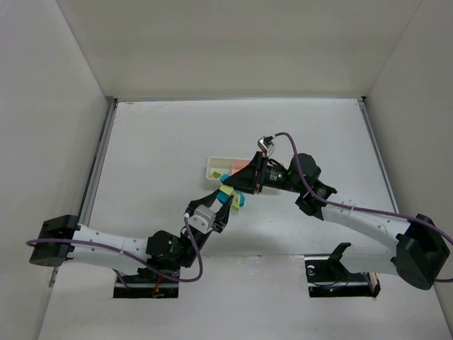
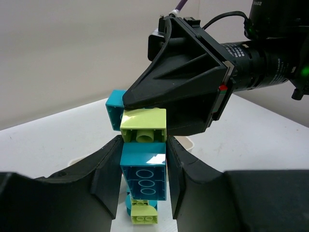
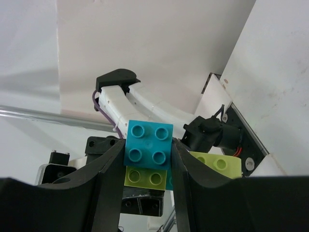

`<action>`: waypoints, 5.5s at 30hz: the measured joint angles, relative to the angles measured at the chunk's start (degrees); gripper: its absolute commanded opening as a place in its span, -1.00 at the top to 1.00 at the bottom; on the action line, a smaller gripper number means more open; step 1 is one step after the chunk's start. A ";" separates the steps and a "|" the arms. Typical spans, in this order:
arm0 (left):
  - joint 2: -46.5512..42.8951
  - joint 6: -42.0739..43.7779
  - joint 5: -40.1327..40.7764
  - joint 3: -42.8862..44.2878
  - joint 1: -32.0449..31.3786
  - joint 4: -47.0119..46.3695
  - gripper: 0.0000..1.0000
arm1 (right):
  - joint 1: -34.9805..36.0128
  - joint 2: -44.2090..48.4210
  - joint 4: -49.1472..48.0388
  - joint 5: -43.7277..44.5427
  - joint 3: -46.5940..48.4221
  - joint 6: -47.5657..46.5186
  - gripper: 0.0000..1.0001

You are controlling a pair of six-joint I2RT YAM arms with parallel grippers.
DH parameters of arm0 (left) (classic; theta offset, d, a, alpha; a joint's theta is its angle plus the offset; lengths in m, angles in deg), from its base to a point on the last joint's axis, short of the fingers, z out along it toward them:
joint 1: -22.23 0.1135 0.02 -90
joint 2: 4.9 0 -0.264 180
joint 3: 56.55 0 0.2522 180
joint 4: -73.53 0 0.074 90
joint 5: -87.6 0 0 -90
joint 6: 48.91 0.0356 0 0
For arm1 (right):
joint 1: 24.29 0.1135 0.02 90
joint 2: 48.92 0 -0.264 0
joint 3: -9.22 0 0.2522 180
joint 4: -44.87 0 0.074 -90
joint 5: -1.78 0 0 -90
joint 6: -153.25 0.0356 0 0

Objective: Sort the legos into containers by color

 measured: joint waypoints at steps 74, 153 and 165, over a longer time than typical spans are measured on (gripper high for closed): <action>-10.29 -87.01 -65.11 -1.73 61.40 32.28 0.63 | -1.81 4.24 2.62 5.70 -7.74 -29.90 -0.66; -15.89 -94.27 -72.78 -6.14 65.55 32.24 0.18 | -2.71 -15.30 -29.68 -1.40 -8.35 -7.87 0.41; -15.78 -92.91 -70.34 -6.14 64.22 33.48 0.80 | -2.75 -15.15 -28.11 -0.72 -8.33 -8.96 0.41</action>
